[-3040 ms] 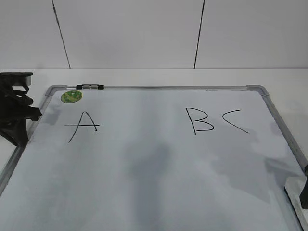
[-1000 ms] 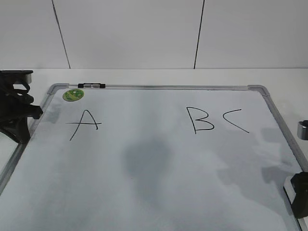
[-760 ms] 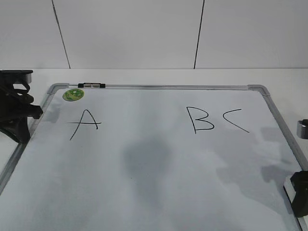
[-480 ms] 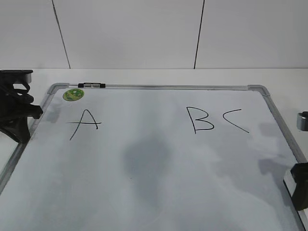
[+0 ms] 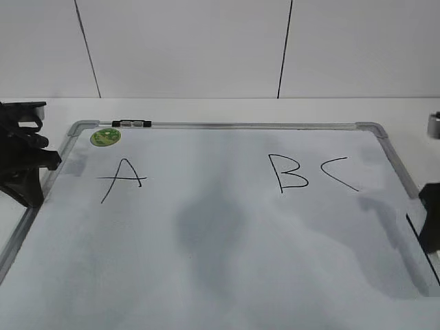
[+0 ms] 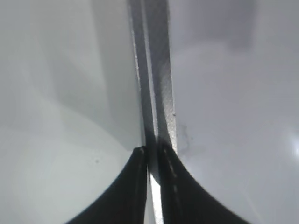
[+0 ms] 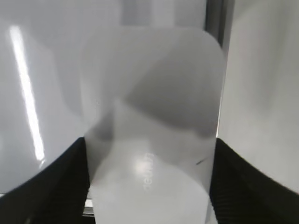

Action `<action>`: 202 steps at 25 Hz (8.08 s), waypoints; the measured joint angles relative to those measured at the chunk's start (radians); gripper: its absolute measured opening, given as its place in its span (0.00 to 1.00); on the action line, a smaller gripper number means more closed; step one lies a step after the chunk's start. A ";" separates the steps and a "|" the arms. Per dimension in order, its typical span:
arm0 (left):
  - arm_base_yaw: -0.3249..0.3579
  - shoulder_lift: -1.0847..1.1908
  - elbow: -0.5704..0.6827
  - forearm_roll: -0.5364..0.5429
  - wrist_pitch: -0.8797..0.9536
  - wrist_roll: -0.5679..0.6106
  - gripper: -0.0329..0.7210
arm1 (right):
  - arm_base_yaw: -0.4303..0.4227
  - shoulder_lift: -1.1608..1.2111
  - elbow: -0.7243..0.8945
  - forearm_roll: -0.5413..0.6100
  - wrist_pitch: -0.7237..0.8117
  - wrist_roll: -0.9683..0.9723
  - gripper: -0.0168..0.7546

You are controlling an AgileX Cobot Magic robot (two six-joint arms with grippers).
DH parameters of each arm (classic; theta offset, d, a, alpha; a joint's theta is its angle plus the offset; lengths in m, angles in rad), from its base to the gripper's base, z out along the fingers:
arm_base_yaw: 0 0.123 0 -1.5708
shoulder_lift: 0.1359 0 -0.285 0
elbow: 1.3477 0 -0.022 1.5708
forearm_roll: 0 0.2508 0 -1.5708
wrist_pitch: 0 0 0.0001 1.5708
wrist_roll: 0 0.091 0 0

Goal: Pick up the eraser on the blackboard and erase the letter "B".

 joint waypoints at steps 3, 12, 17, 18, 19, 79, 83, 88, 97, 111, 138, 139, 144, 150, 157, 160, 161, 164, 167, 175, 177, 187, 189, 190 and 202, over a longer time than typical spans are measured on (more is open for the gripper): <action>0.000 0.001 0.000 -0.013 0.014 0.000 0.10 | 0.000 0.000 -0.074 0.000 0.021 0.000 0.71; 0.000 0.004 0.000 -0.031 0.035 0.000 0.10 | 0.038 0.095 -0.254 0.026 0.039 0.000 0.71; 0.000 0.004 0.000 -0.034 0.035 0.000 0.10 | 0.156 0.256 -0.417 0.026 0.041 0.006 0.71; 0.000 0.004 0.000 -0.034 0.035 0.000 0.10 | 0.177 0.296 -0.458 0.026 0.046 0.006 0.71; 0.000 0.004 0.000 -0.034 0.035 0.000 0.10 | 0.192 0.331 -0.500 0.026 0.055 0.006 0.71; 0.002 0.005 -0.001 -0.039 0.062 -0.004 0.10 | 0.184 0.846 -1.020 0.063 0.126 0.048 0.71; 0.002 0.005 -0.001 -0.035 0.066 -0.004 0.10 | 0.277 0.846 -1.020 0.034 0.124 0.046 0.71; 0.002 0.005 -0.001 -0.037 0.066 -0.004 0.10 | 0.400 0.848 -1.020 0.124 0.124 0.033 0.71; 0.002 0.005 -0.001 -0.039 0.068 -0.004 0.10 | 0.389 0.850 -1.020 0.136 0.121 0.036 0.71; 0.002 0.005 -0.001 -0.041 0.068 -0.004 0.10 | 0.144 0.850 -1.022 0.079 0.121 0.048 0.71; 0.002 0.005 -0.001 -0.039 0.083 -0.004 0.10 | 0.292 0.850 -1.022 0.022 0.120 0.042 0.71; 0.002 0.005 -0.001 -0.039 0.085 -0.004 0.10 | 0.317 0.850 -1.022 0.022 0.120 0.042 0.71; 0.002 0.005 -0.001 -0.037 0.091 -0.004 0.10 | 0.375 0.850 -1.022 0.025 0.120 0.042 0.71; 0.002 0.005 -0.001 -0.033 0.093 -0.004 0.10 | 0.378 0.841 -1.018 0.030 0.120 0.020 0.71; 0.002 0.005 -0.001 -0.035 0.093 -0.004 0.10 | 0.364 0.750 -0.997 0.081 0.121 0.009 0.71; 0.002 0.005 -0.001 -0.035 0.093 -0.004 0.10 | 0.319 0.687 -0.995 0.087 0.121 0.009 0.71; 0.002 0.005 -0.001 -0.035 0.093 -0.004 0.10 | 0.300 0.669 -0.987 0.087 0.121 0.009 0.71; 0.002 0.005 -0.001 -0.035 0.093 -0.004 0.10 | 0.223 0.611 -0.948 0.087 0.123 0.007 0.71; 0.002 0.005 -0.001 -0.035 0.093 -0.004 0.10 | 0.141 0.536 -0.886 0.087 0.123 0.006 0.70; 0.002 0.005 -0.001 -0.035 0.093 -0.005 0.10 | -0.060 0.349 -0.629 0.086 0.124 -0.040 0.70; 0.002 0.005 -0.001 -0.035 0.093 -0.005 0.10 | -0.078 0.328 -0.566 0.101 0.117 -0.089 0.70; 0.002 0.005 -0.001 -0.039 0.093 -0.005 0.10 | -0.084 0.346 -0.376 0.086 0.011 -0.143 0.70; 0.002 0.005 -0.001 -0.041 0.093 -0.005 0.10 | -0.086 0.359 -0.374 0.084 -0.014 -0.151 0.70; 0.002 0.005 -0.001 -0.041 0.093 -0.005 0.10 | -0.086 0.367 -0.374 0.084 -0.021 -0.156 0.70; 0.002 0.005 -0.001 -0.043 0.093 -0.005 0.10 | -0.086 0.450 -0.374 0.037 -0.085 -0.160 0.70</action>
